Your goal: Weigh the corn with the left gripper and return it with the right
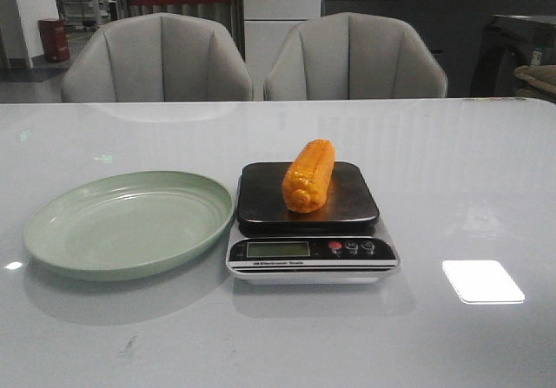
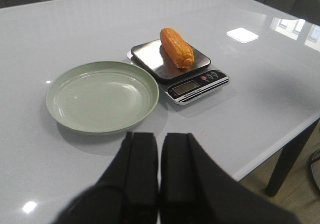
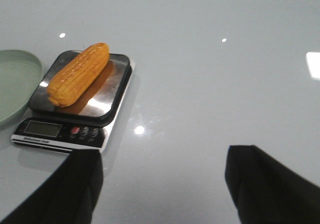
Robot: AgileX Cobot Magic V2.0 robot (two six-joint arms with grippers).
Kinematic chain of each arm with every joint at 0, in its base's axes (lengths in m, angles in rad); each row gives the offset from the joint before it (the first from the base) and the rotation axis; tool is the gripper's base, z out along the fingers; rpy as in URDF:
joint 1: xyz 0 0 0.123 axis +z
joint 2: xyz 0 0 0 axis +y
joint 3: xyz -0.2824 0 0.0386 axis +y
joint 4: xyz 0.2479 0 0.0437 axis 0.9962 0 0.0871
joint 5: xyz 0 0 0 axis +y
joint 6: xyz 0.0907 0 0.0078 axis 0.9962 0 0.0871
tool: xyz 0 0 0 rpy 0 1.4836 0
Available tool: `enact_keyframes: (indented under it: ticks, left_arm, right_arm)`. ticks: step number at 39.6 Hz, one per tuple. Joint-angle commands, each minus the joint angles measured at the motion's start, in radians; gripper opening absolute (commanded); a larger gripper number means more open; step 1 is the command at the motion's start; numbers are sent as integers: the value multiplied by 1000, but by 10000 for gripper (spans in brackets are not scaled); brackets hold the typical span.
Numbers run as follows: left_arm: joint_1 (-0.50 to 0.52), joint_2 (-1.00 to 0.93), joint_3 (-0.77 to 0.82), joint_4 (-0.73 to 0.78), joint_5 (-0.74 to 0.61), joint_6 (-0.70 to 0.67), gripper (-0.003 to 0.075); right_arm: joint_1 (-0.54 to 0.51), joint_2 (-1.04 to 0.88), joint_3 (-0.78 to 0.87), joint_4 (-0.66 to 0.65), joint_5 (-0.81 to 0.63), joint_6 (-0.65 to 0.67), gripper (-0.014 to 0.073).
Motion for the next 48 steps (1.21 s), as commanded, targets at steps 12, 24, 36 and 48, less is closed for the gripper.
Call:
enact_keyframes:
  ticks: [12,24,36,48]
  left_arm:
    - [-5,-18,-24,-1,-77,-2,113]
    - [-5,-20,-24,-1,-77,-2,113]
    - [-5,-20,-24,-1,-77,-2,113]
    - [-5,-20,-24,-1,-77,-2,113]
  right_arm:
    - [233,451,-430,100,118,13,608]
    - [261,852,-796,39,287,273,608]
    - [317,1175,-1118,-92,483,521,608]
    - [318,1326,-1194,-112,482,679,608]
